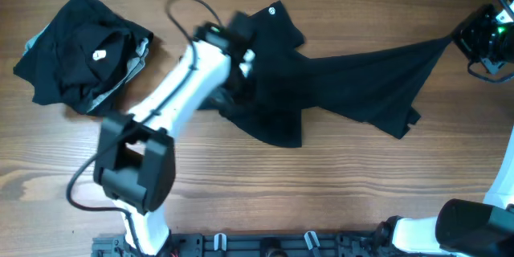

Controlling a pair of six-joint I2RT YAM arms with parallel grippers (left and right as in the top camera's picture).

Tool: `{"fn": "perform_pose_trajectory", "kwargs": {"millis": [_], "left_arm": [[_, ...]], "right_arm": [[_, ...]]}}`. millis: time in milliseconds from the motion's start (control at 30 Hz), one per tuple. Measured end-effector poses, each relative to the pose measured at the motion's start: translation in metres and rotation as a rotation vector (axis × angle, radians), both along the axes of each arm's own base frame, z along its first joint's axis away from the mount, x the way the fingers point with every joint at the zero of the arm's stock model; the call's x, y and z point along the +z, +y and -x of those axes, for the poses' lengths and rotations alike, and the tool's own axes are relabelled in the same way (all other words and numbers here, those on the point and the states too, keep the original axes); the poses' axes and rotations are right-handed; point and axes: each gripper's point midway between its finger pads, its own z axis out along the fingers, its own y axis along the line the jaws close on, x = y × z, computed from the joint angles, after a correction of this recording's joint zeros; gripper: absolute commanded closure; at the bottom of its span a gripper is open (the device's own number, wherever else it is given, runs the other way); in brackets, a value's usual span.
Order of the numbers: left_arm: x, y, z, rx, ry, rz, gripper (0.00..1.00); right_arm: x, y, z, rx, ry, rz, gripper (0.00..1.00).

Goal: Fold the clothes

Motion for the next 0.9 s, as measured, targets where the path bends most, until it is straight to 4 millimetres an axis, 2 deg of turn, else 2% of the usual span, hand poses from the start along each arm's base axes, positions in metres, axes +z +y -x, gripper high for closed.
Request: {"fn": "perform_pose_trajectory", "kwargs": {"millis": [67, 133, 233, 367, 400, 467, 533, 567, 633, 700, 767, 800, 833, 900], "left_arm": [[-0.026, -0.015, 0.029, -0.031, 0.05, -0.01, 0.76], [-0.053, -0.019, 0.044, -0.017, 0.061, -0.01, 0.61], [-0.08, -0.019, 0.047, 0.019, 0.037, 0.013, 0.54], [-0.08, -0.031, 0.031, 0.032, -0.032, 0.071, 0.51], [-0.08, -0.034, 0.027, 0.031, -0.051, 0.085, 0.53], [-0.079, -0.036, 0.025, 0.031, -0.058, 0.09, 0.68], [-0.08, -0.036, 0.024, 0.037, -0.061, 0.09, 0.9], [-0.081, -0.036, 0.024, 0.036, -0.062, 0.088, 0.96], [-0.082, -0.034, 0.026, 0.039, -0.052, 0.082, 0.96], [-0.082, -0.025, 0.038, 0.047, 0.004, 0.046, 0.96], [-0.071, 0.001, 0.056, 0.084, 0.107, -0.027, 0.96], [-0.057, 0.011, 0.056, 0.107, 0.111, -0.036, 0.96], [-0.032, 0.021, 0.048, 0.145, 0.085, -0.026, 0.96], [0.069, 0.052, 0.0, 0.277, -0.18, 0.093, 0.96]], "right_arm": [[0.001, -0.001, -0.001, 0.0, -0.006, 0.003, 0.94], [0.001, -0.001, -0.002, -0.001, -0.01, 0.007, 0.94], [0.002, -0.002, -0.002, -0.002, -0.012, 0.008, 0.94], [0.002, -0.002, -0.002, -0.002, -0.012, 0.008, 0.95], [0.002, -0.002, -0.002, -0.002, -0.012, 0.008, 0.95], [0.002, -0.002, -0.002, -0.002, -0.012, 0.008, 0.95], [0.002, -0.002, -0.002, -0.002, -0.012, 0.008, 0.95], [0.002, -0.002, -0.002, -0.002, -0.011, 0.008, 0.95], [0.002, -0.002, -0.002, -0.002, -0.012, 0.008, 0.95], [0.002, -0.002, -0.002, -0.001, -0.012, 0.008, 0.95], [0.001, -0.001, -0.002, -0.001, -0.008, 0.008, 0.95], [0.0, -0.001, -0.001, -0.001, -0.003, 0.006, 0.95], [-0.001, 0.0, 0.001, 0.0, 0.003, 0.005, 0.95], [-0.003, 0.001, 0.004, 0.002, 0.023, 0.0, 0.96]]}}
